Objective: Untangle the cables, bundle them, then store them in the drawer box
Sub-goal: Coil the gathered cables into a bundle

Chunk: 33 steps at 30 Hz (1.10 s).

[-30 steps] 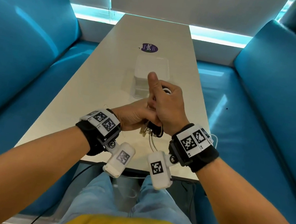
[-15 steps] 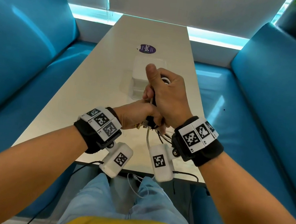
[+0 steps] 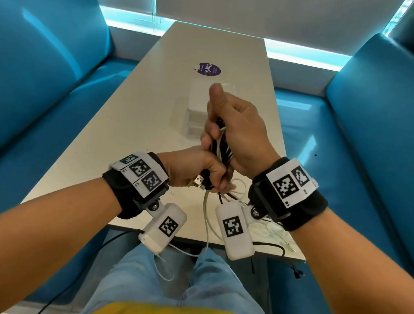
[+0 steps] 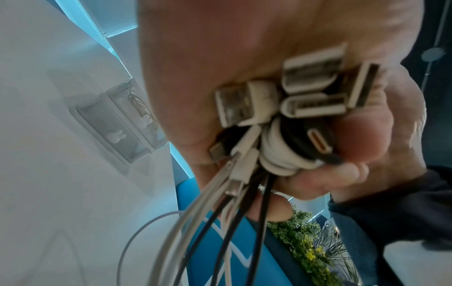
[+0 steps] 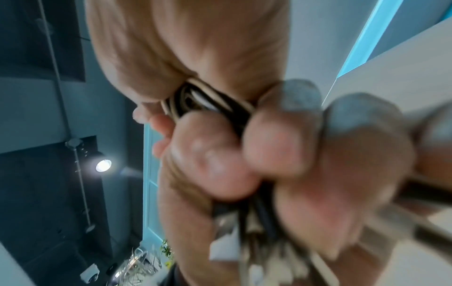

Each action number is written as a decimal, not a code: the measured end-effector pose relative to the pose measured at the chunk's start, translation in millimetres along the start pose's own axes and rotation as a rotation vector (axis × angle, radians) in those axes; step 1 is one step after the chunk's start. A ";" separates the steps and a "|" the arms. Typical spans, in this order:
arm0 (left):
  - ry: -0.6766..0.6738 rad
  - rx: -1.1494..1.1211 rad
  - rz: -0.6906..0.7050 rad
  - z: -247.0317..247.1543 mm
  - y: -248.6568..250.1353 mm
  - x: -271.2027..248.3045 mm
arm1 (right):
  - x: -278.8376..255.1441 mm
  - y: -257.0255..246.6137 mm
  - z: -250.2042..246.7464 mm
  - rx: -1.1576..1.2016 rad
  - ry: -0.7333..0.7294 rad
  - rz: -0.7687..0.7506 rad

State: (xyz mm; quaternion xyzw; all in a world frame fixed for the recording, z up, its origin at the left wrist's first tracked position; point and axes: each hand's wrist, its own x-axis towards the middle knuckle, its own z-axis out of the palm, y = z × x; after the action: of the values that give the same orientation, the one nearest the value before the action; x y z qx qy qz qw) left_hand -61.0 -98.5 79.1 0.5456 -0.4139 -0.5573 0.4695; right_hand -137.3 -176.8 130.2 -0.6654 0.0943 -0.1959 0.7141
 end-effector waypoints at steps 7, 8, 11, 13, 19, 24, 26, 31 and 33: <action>0.058 0.015 0.130 -8.2 13.7 -10.6 | 1.9 2.1 9.0 -0.015 0.092 -0.134; 0.061 0.006 0.151 -10.7 17.4 -10.4 | 3.2 3.1 10.0 -0.031 0.092 -0.148; 0.050 -0.068 0.096 -13.3 22.9 -7.8 | 5.3 3.4 13.3 -0.056 0.086 -0.175; 0.076 -0.054 0.112 -9.3 20.9 -5.3 | 6.1 0.2 12.6 -0.037 0.093 -0.170; 0.095 -0.007 0.108 -3.7 25.4 -1.0 | 6.0 -5.3 4.6 -0.018 0.169 -0.190; 0.072 0.050 0.059 -3.2 41.3 -0.1 | 8.7 -10.7 0.5 -0.219 0.220 -0.353; 0.099 0.065 0.023 -5.7 42.1 1.0 | 10.2 -10.2 0.1 -0.245 0.217 -0.364; 0.064 0.002 -0.035 -10.2 40.5 -0.3 | 11.6 -6.1 1.9 -0.257 0.161 -0.259; 0.090 -0.025 -0.031 -13.9 40.2 -2.4 | 12.6 -9.4 -1.9 -0.351 0.143 -0.258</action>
State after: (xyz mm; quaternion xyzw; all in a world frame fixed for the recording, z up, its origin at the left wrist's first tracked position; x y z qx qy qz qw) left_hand -44.4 -104.2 117.9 0.5705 -0.3768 -0.5447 0.4857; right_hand -128.1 -184.0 140.9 -0.7705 0.0915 -0.3127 0.5479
